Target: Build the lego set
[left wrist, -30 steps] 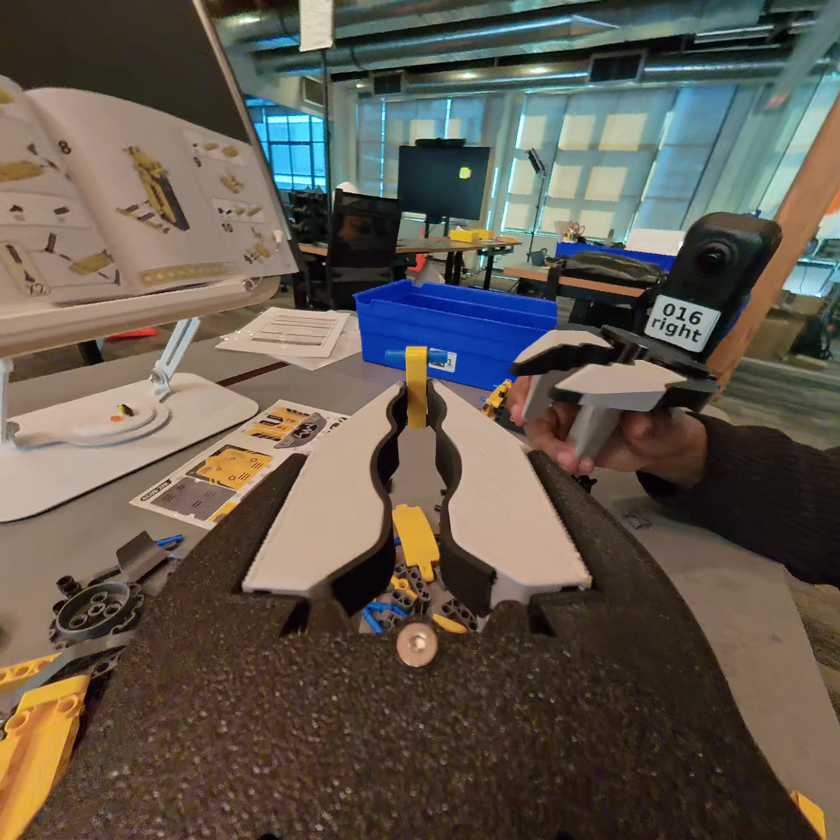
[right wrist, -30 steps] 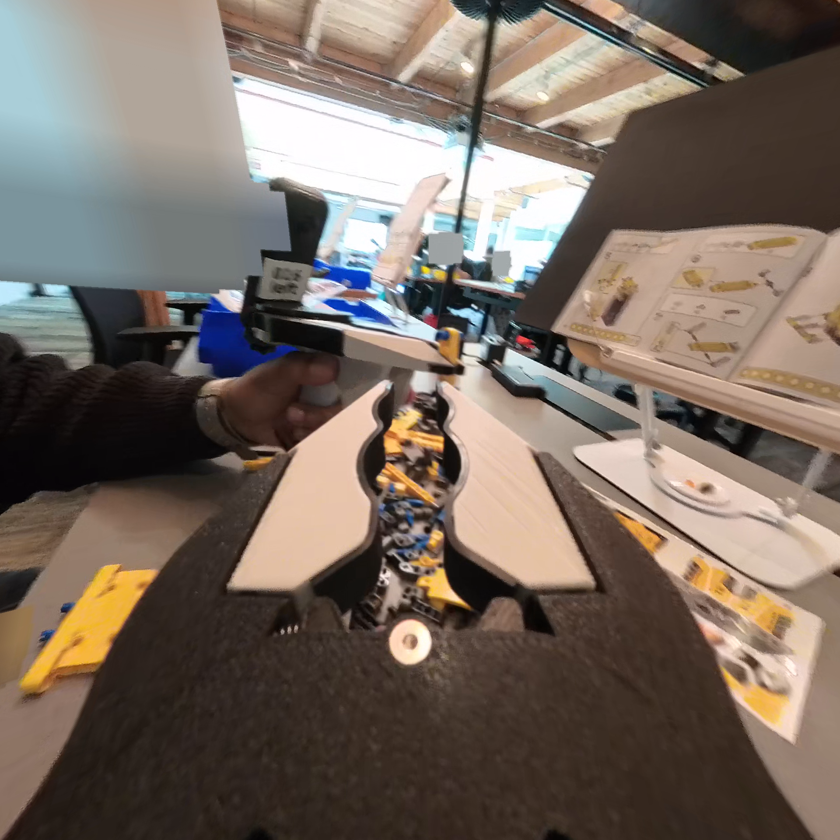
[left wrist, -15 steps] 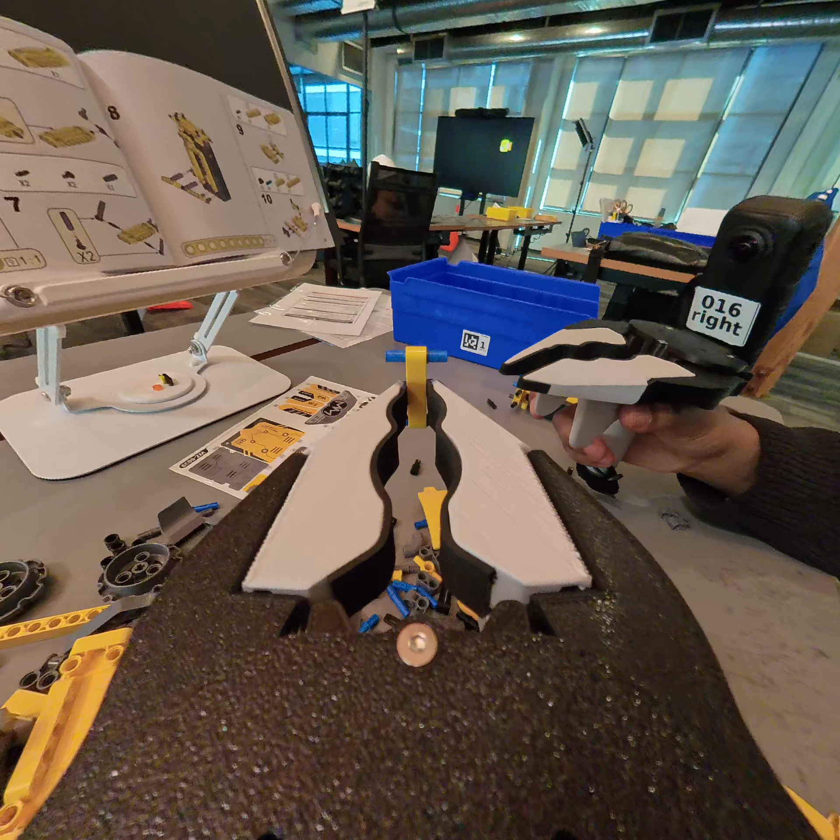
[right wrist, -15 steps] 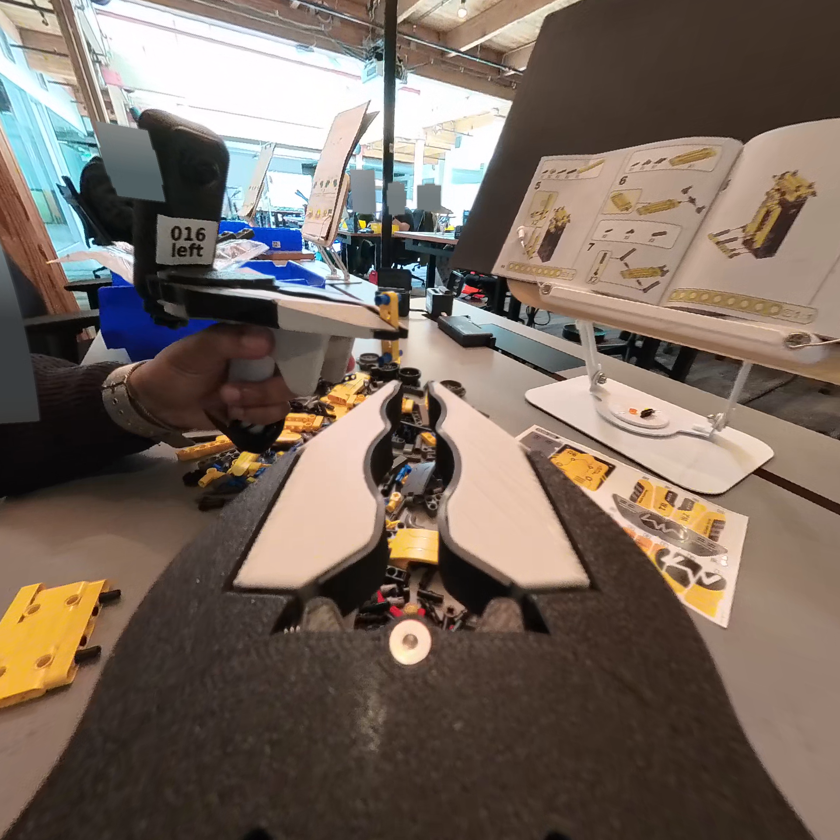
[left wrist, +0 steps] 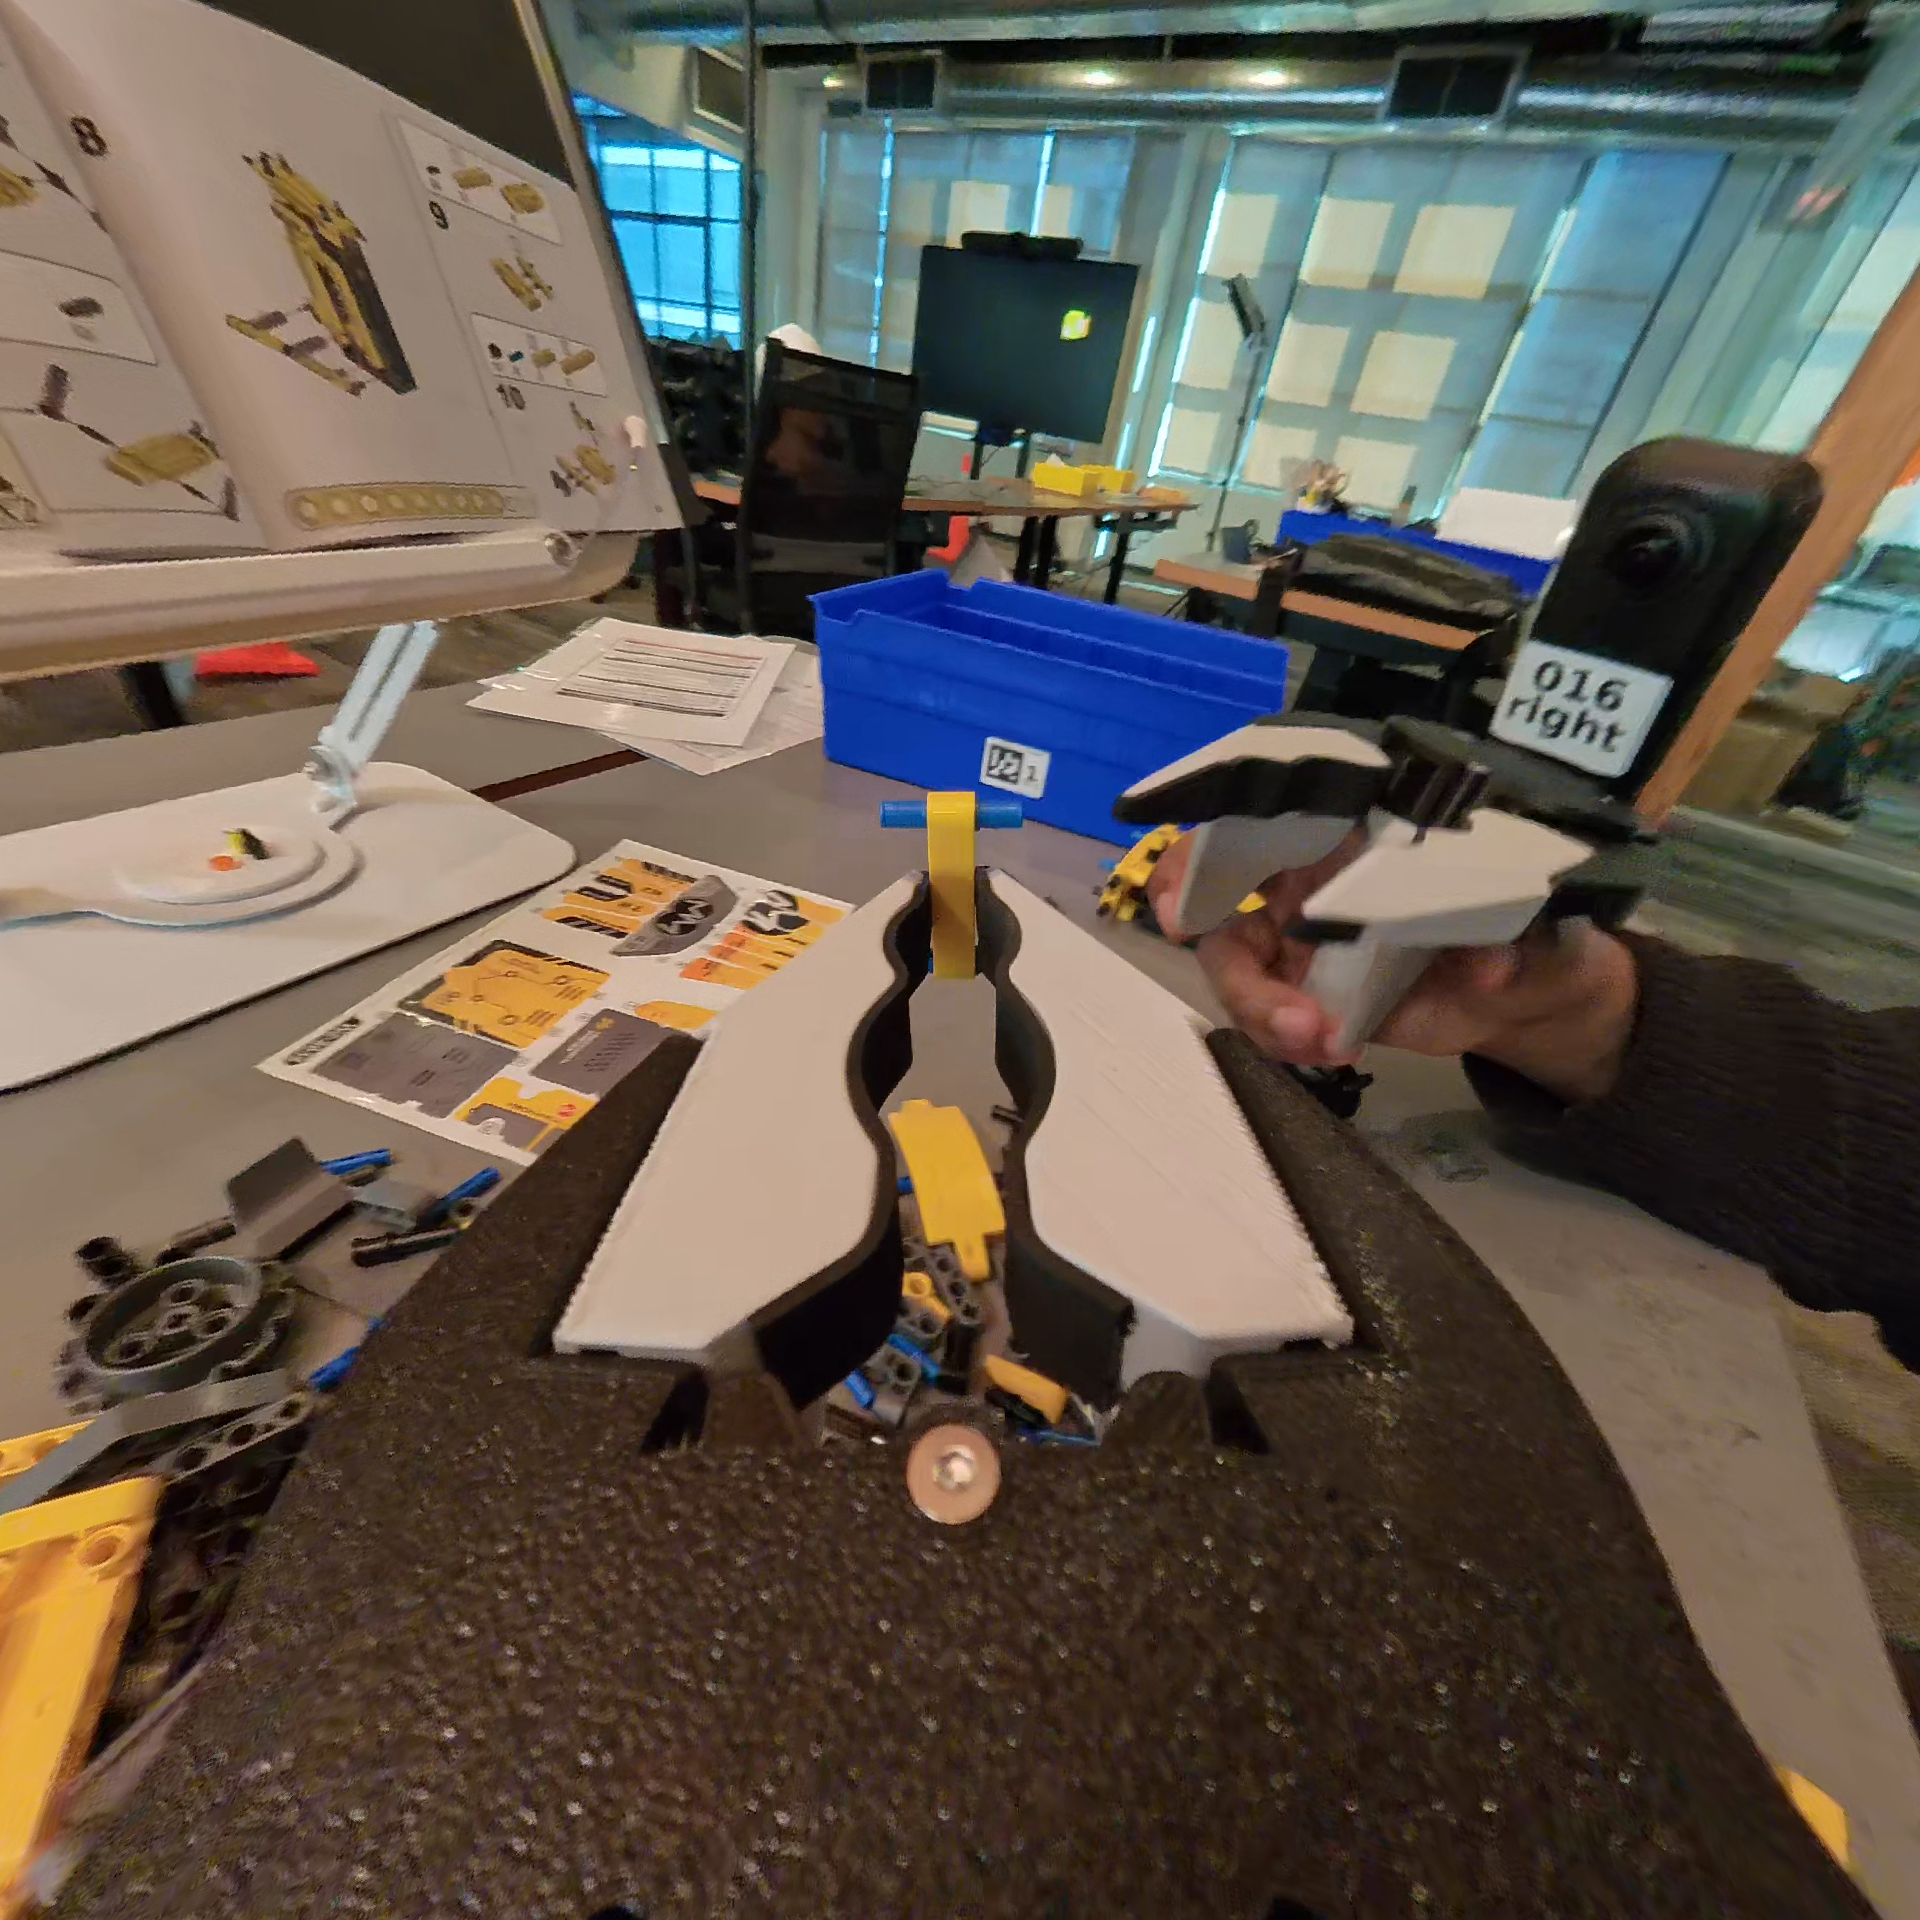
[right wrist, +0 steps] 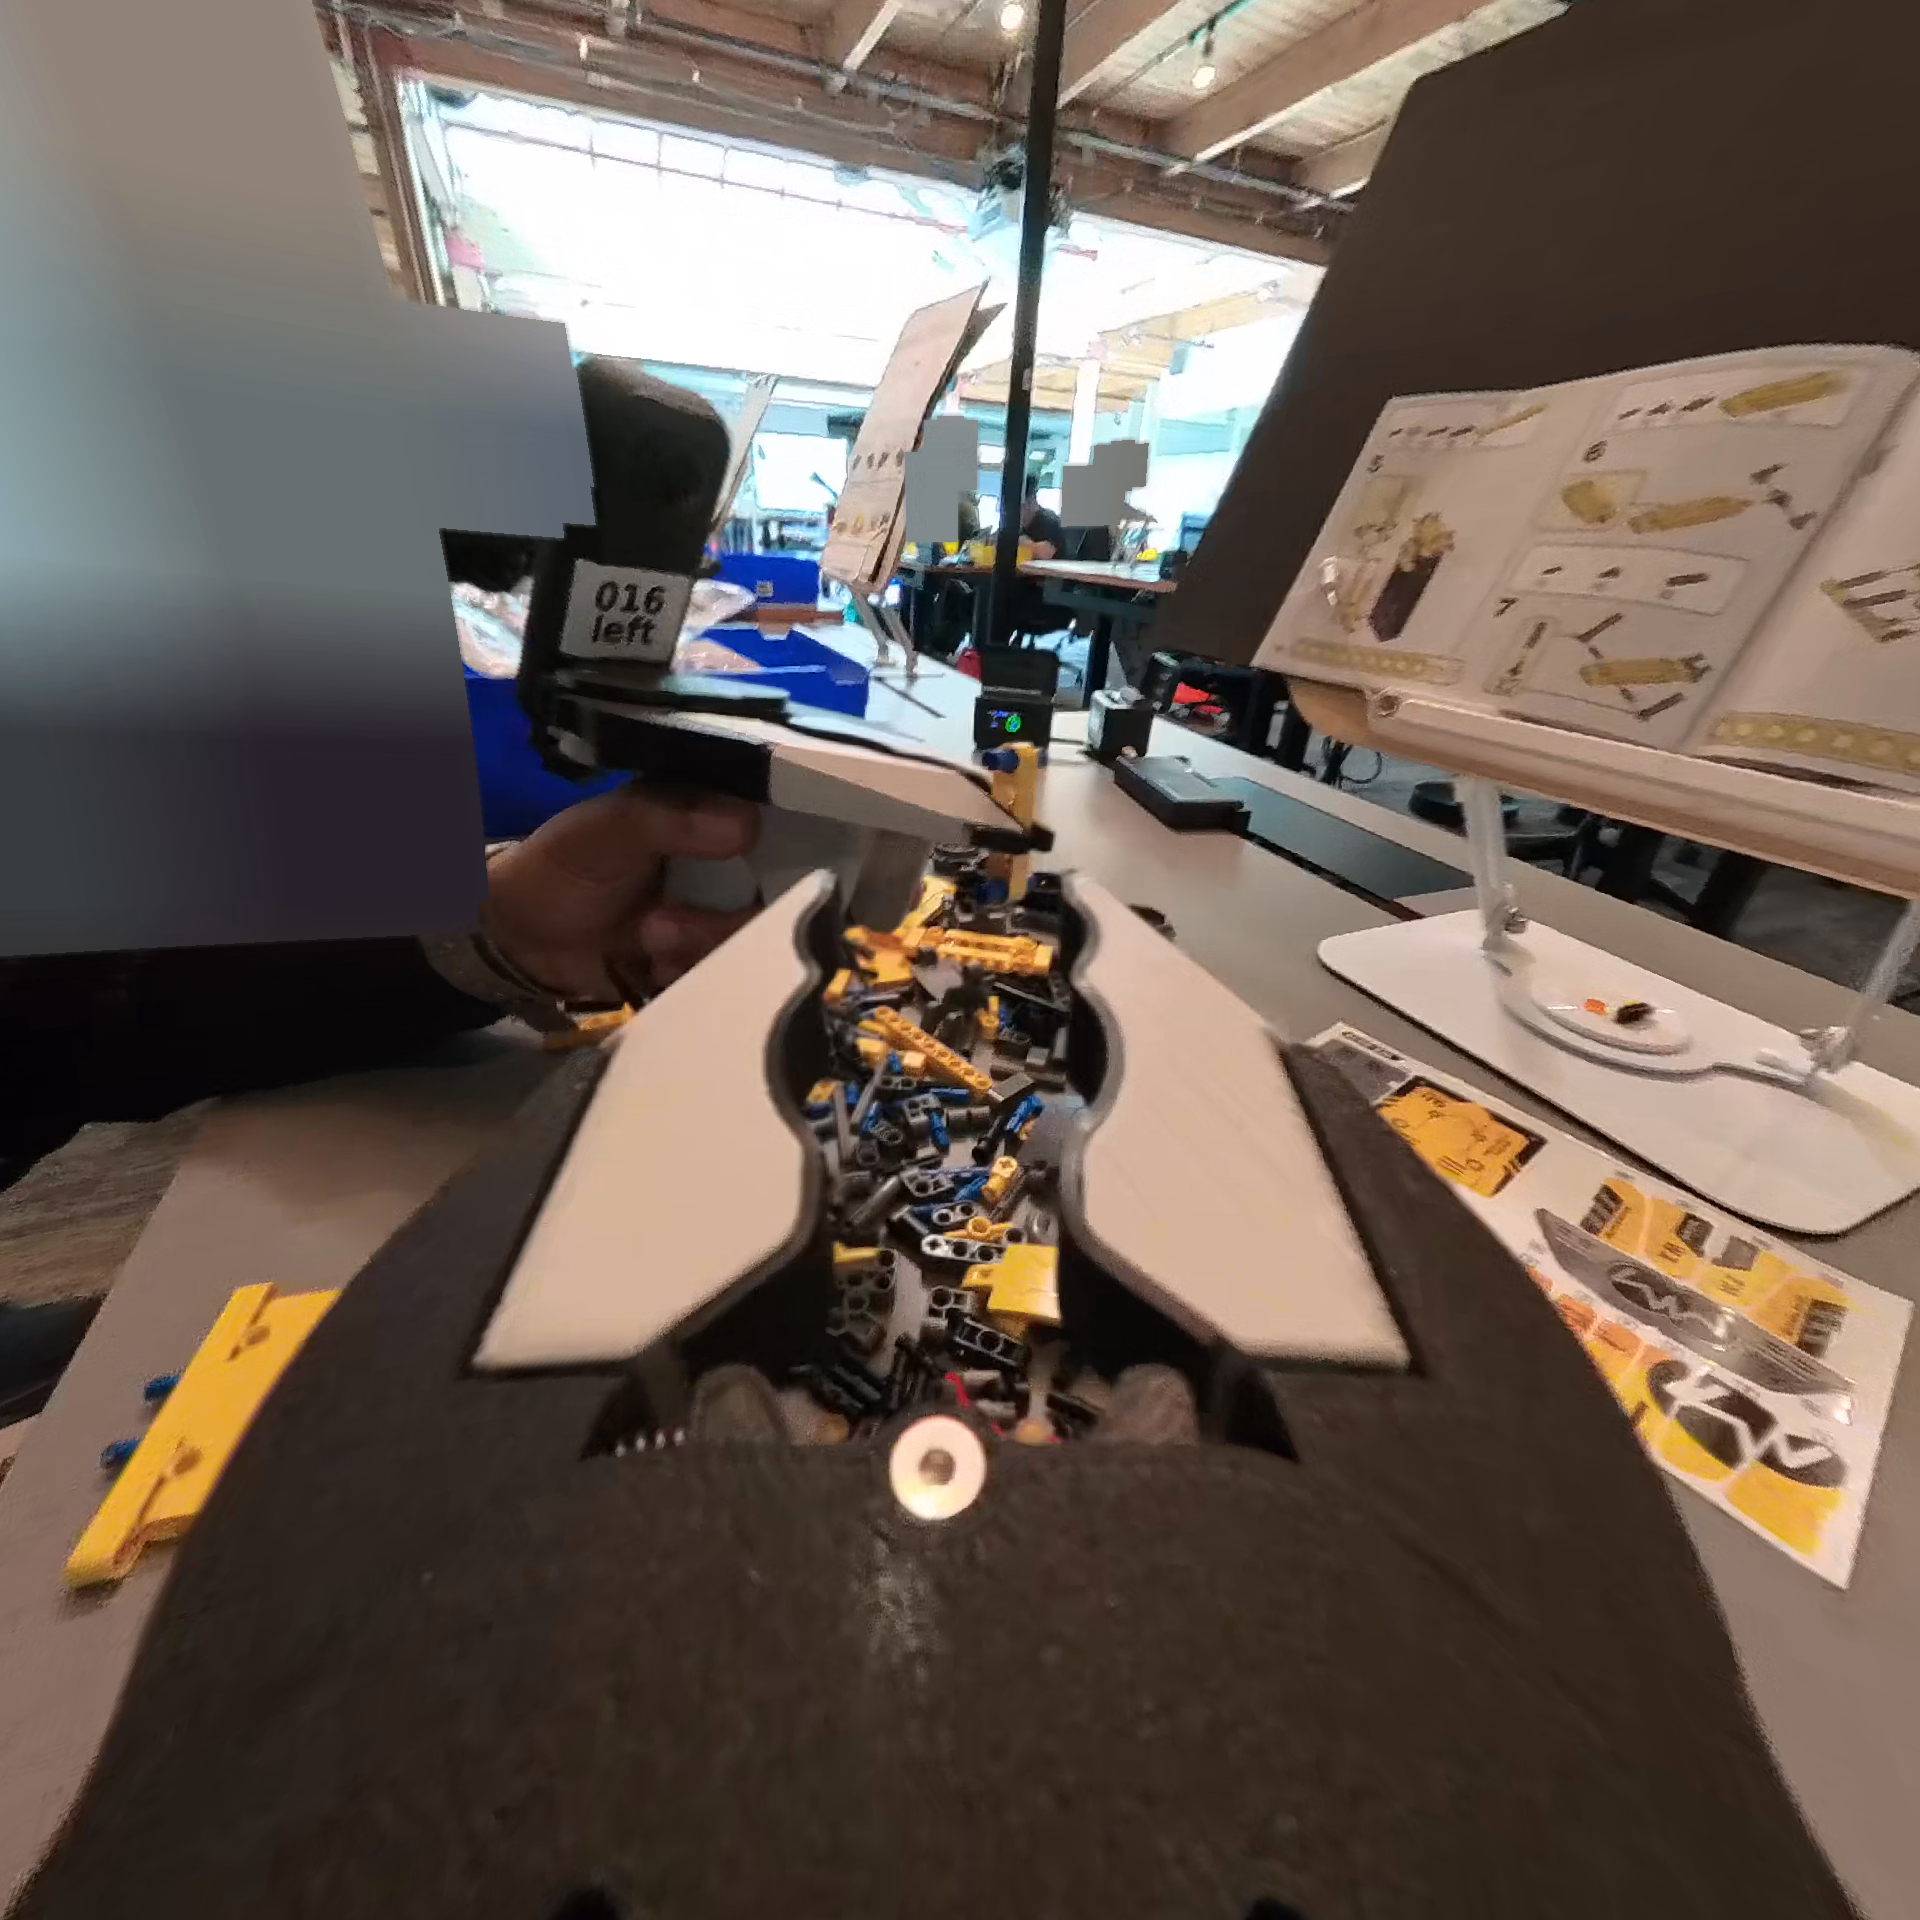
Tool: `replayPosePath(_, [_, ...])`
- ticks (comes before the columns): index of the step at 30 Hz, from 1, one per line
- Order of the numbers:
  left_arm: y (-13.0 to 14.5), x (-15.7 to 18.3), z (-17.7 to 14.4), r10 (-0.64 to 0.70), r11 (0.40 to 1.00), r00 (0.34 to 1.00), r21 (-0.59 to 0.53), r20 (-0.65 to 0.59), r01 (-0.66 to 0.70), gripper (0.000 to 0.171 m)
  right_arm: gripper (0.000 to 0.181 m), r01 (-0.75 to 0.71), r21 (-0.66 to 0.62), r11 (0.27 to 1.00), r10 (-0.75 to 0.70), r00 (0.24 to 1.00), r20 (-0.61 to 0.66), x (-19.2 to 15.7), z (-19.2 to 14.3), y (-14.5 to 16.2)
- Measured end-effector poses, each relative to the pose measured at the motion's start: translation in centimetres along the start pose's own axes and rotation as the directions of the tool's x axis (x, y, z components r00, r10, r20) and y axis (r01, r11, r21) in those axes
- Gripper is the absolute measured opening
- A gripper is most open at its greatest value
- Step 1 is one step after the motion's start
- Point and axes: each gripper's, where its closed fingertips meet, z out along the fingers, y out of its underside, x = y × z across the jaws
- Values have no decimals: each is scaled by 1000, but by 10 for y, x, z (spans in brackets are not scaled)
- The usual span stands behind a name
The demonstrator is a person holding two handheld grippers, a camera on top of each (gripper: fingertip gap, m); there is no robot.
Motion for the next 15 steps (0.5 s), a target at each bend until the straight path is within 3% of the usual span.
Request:
replayPosePath(4, [1,6,1,-128,992,988,4,-87,129,7,63,67,-63,996,-66,998,17,-10,7,12])
replayPosePath(8, [3,15,4,-203,979,967,-5,-151,204,7,62,180,-100,978,-181,984,4,-15,11,19])
replayPosePath(11, [3,25,6,-252,967,944,-8,-212,256,7,61,184,-89,979,-184,983,15,-21,12,18])
replayPosePath(15, [3,30,7,-327,943,907,-19,-265,334,7,42,217,-107,970,-219,976,-9,-17,12,20])
